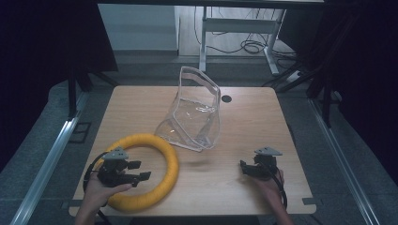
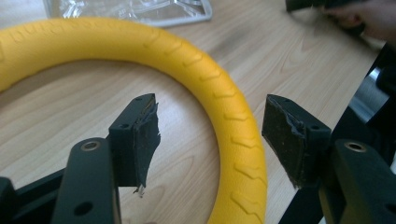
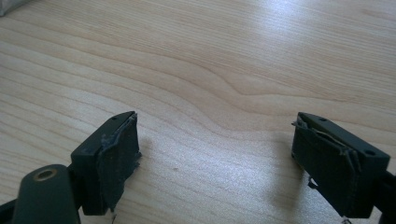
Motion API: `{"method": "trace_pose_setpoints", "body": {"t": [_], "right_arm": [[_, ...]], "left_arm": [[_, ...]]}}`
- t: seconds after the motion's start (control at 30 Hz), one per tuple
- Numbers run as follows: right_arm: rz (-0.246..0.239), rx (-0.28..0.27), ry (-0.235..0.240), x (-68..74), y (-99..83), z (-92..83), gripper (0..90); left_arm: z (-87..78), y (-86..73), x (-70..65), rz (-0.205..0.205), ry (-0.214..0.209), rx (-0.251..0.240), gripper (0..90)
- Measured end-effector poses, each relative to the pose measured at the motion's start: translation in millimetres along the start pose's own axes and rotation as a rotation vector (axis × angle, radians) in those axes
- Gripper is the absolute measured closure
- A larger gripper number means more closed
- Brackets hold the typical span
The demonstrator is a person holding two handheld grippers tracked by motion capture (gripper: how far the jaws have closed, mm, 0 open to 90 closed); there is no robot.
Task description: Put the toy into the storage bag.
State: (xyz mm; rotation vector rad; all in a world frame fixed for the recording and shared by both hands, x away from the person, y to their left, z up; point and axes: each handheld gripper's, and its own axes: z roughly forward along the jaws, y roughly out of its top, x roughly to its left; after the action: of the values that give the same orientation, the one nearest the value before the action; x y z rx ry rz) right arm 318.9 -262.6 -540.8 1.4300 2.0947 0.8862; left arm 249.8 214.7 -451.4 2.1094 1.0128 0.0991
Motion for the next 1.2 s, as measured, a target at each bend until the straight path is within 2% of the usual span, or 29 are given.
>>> {"method": "trace_pose_setpoints", "body": {"t": [0.03,0.1,0.2,0.33,0.43,0.57,0.77,0.8,0.83,0.9,0.97,1.1,1.2], "right_arm": [[0.000,0.000,0.000,0.0,0.0,0.0,15.3],[0.000,0.000,0.000,0.0,0.0,0.0,15.3],[0.001,0.000,0.000,0.0,0.0,-0.1,15.5],[0.001,0.000,-0.001,0.0,0.0,-0.1,15.5],[0.001,0.000,0.000,-0.1,0.0,-0.1,15.5],[0.001,0.000,0.000,-0.1,0.0,-0.1,15.5],[0.001,0.000,0.000,-0.1,0.0,-0.1,15.5],[0.001,0.000,0.000,-0.1,0.0,-0.1,15.5],[0.001,0.000,0.000,-0.1,0.0,-0.1,15.5],[0.001,0.000,-0.001,-0.1,0.0,-0.1,15.5],[0.001,0.000,-0.001,-0.1,0.0,-0.1,15.5],[0.001,0.000,0.000,-0.1,0.0,-0.1,15.5],[0.001,0.000,0.000,-0.1,0.0,-0.1,15.5]], "left_arm": [[0.0,0.0,0.0,0.000,0.000,0.000,36.4],[3.5,0.5,-2.3,0.018,0.000,0.030,36.4],[7.1,1.7,-8.7,0.048,0.030,0.047,37.1],[14.4,3.0,-15.7,0.096,0.012,0.118,37.0],[23.4,3.8,-21.5,0.126,0.013,0.163,36.9],[32.8,4.7,-29.0,0.147,0.020,0.192,37.0],[47.9,4.3,-39.2,0.178,0.008,0.282,36.9],[52.8,3.8,-42.8,0.184,0.002,0.311,36.9],[52.8,3.8,-42.8,0.184,0.002,0.311,36.9],[59.6,2.1,-46.2,0.192,0.000,0.354,36.9],[67.1,0.9,-47.8,0.175,0.009,0.385,37.1],[82.0,-2.1,-49.1,0.153,0.063,0.449,38.2],[85.9,-2.7,-49.6,0.147,0.073,0.463,39.0]]}}
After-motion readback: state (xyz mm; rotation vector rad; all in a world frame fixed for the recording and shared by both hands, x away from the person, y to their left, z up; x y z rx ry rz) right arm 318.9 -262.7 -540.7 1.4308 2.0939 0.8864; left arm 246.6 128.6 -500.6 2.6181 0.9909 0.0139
